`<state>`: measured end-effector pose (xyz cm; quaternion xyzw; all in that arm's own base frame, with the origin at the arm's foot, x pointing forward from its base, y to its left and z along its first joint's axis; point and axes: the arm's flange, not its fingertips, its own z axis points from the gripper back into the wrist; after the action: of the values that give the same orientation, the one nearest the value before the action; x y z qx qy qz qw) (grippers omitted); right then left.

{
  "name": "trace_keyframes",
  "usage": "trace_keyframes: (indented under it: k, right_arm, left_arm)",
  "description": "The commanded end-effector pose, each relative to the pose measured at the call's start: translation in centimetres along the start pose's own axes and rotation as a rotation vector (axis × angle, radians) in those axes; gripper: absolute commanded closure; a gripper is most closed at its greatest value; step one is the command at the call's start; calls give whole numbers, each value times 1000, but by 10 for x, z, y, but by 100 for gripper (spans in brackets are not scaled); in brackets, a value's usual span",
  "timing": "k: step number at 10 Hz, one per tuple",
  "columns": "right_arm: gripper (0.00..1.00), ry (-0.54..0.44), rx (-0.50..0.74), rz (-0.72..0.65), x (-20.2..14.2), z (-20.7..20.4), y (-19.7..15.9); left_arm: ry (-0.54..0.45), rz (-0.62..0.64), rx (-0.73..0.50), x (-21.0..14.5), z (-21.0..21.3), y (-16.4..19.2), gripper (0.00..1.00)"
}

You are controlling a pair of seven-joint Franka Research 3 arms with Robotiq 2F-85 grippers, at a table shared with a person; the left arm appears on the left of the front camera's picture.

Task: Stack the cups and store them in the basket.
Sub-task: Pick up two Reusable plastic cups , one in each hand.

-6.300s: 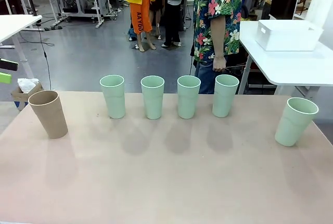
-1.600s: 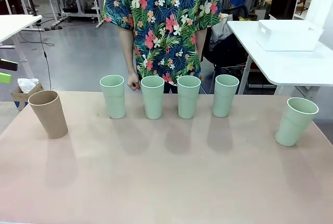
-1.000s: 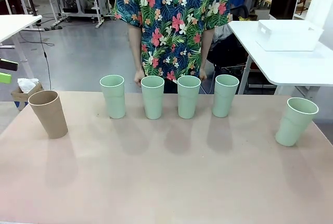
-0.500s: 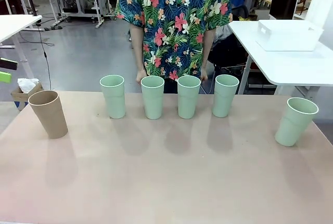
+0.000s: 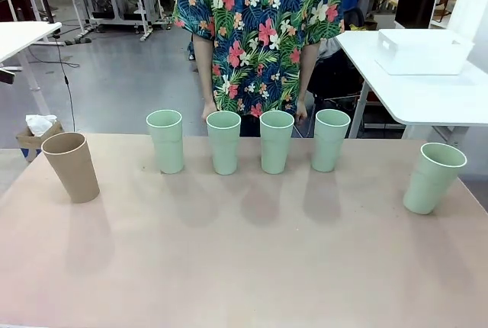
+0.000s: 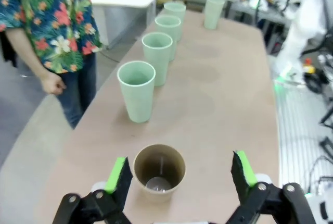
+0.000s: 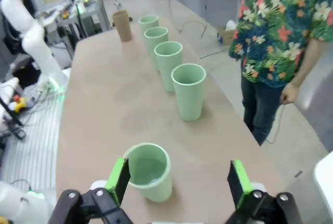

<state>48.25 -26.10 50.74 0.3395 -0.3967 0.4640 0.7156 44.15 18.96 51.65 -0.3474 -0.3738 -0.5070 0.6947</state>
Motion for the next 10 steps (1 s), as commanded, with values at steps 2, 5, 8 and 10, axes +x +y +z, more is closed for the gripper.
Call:
trace_keyframes:
  k: [2,5,8,10]
  right_arm:
    - [0,-115,64,83,-37,19,-42]
    - [0,-174,100,90,-99,8,-54]
    - [0,-198,113,77,-154,-30,-55]
    - [0,-203,102,81,-184,-55,-55]
  left_arm:
    - [-3,-113,-64,-38,34,43,0]
    - [-11,-113,-68,-96,33,78,0]
    - [-40,-59,-93,-136,4,101,0]
    - [-41,-13,-101,-159,-6,117,0]
